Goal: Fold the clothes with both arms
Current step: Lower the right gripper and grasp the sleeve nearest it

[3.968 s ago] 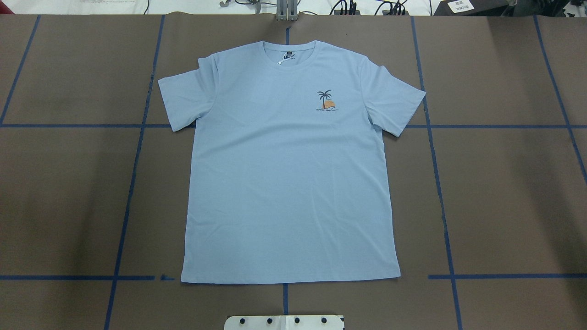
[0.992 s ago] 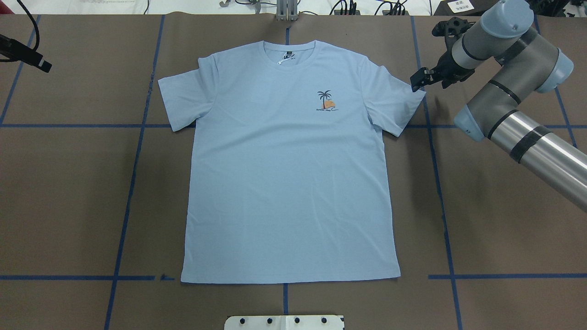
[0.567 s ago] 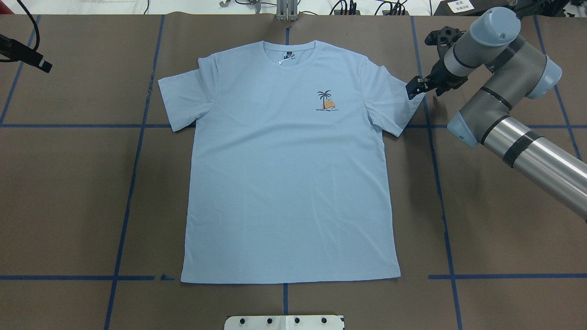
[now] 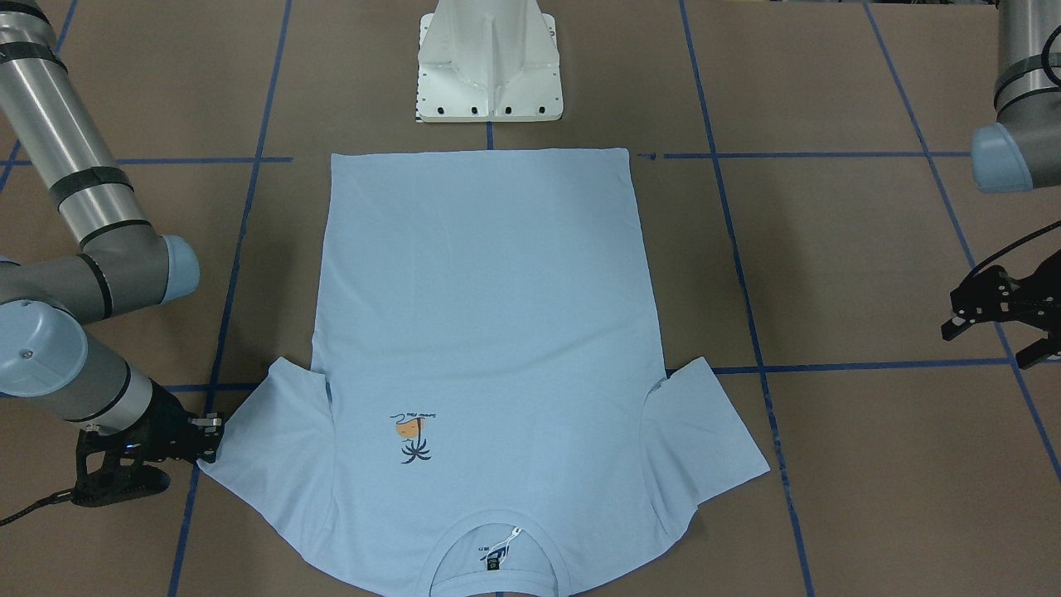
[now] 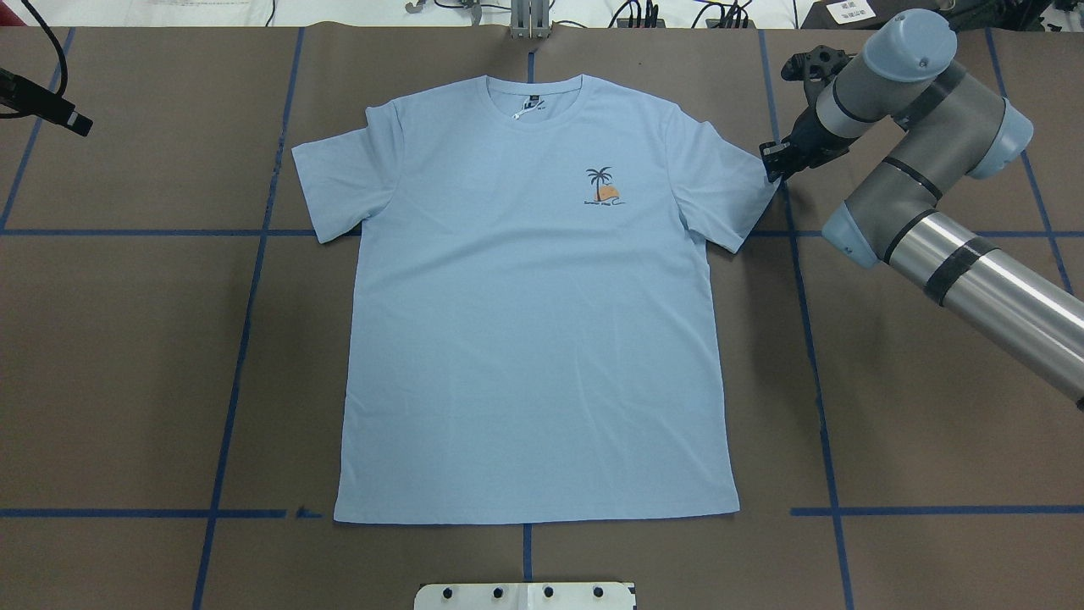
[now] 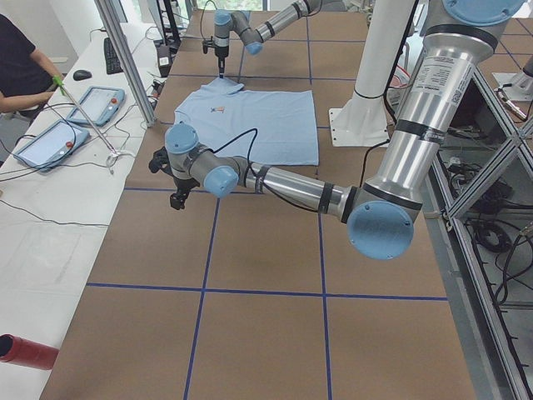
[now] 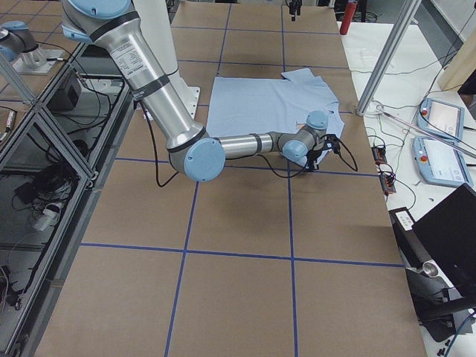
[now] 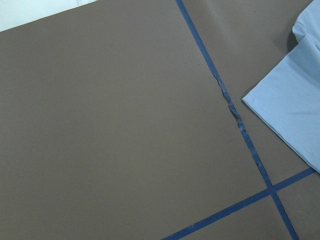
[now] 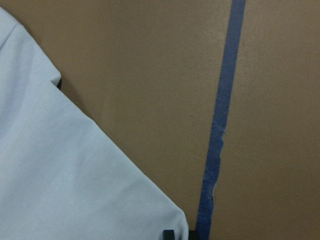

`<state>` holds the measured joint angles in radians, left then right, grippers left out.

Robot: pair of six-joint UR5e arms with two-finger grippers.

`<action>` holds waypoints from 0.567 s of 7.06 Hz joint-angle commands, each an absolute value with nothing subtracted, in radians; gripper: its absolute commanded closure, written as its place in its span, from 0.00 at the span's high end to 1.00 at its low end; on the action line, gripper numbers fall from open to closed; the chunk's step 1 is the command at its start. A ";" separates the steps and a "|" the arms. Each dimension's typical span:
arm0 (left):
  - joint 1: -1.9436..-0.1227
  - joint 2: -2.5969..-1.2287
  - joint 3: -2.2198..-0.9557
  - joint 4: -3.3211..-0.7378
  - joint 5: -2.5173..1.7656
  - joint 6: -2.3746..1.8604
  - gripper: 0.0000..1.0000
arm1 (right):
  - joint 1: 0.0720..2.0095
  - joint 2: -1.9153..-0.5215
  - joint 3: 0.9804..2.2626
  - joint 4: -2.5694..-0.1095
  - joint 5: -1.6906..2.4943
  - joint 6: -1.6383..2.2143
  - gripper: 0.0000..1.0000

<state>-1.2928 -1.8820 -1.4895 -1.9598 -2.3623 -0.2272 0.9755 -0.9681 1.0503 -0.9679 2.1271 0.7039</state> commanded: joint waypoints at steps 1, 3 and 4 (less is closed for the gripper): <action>-1.293 -1.882 -1.489 -1.960 -2.362 -0.229 1.00 | 0.980 -0.948 1.051 -0.968 2.129 0.706 0.00; -1.293 -1.881 -1.489 -1.962 -2.362 -0.229 1.00 | 0.979 -0.921 1.087 -0.965 2.135 0.742 0.00; -1.295 -1.881 -1.489 -1.962 -2.362 -0.229 1.00 | 0.968 -0.892 1.123 -0.968 2.135 0.853 0.00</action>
<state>-1.2937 -1.8809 -1.4895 -1.9614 -2.3623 -0.2285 0.9770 -0.9202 1.0854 -0.9662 2.1342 0.7568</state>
